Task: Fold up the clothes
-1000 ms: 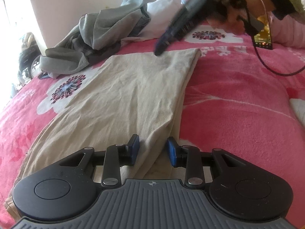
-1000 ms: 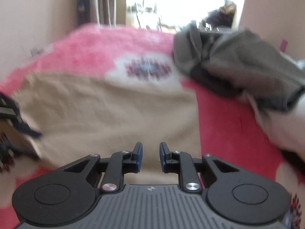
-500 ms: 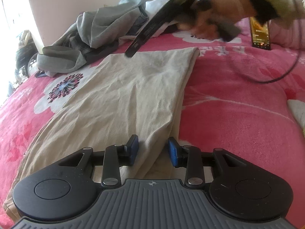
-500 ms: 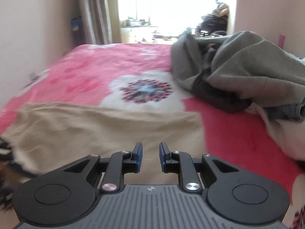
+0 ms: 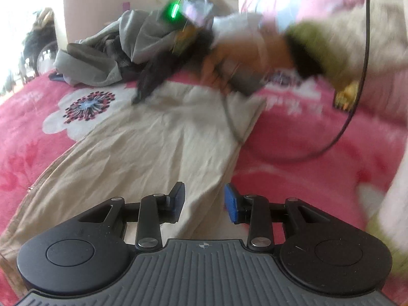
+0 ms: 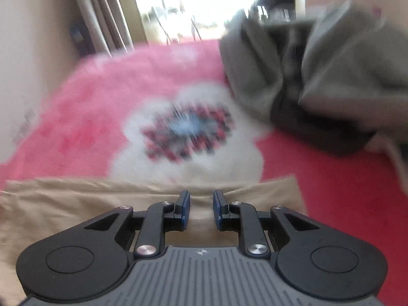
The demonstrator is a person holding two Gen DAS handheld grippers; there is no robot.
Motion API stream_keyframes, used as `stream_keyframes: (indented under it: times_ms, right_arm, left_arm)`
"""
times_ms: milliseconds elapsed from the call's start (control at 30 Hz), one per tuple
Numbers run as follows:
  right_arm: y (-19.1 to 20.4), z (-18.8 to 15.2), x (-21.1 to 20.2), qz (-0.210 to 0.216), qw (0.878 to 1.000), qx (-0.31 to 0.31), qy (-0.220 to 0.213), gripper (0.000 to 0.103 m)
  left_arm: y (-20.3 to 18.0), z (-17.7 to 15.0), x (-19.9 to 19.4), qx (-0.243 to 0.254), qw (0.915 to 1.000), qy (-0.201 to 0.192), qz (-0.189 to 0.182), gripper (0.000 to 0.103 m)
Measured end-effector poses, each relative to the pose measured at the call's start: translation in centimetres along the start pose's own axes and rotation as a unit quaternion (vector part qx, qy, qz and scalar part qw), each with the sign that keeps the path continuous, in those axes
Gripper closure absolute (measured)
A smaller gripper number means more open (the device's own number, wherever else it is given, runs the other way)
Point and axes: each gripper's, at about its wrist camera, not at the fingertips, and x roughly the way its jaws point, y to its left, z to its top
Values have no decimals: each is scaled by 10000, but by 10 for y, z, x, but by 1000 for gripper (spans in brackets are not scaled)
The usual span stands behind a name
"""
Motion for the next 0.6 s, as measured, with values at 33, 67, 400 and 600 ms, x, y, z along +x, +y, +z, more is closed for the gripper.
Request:
stream_keyframes:
  times_ms: [33, 67, 400, 600]
  right_arm:
    - [-5, 1, 2, 65, 9997, 214, -21, 83]
    - [-9, 2, 4, 125, 9990, 420, -38, 83]
    - [-20, -13, -71, 440, 9945, 941, -148, 80]
    - [0, -53, -64, 121, 9996, 170, 183, 80]
  left_arm:
    - [1, 3, -2, -94, 9999, -59, -19, 69]
    - [4, 6, -4, -190, 9998, -110, 4, 69]
    - [72, 7, 29, -525, 9777, 506, 1967, 69]
    - [93, 0, 33, -836, 9755, 373, 2000, 68]
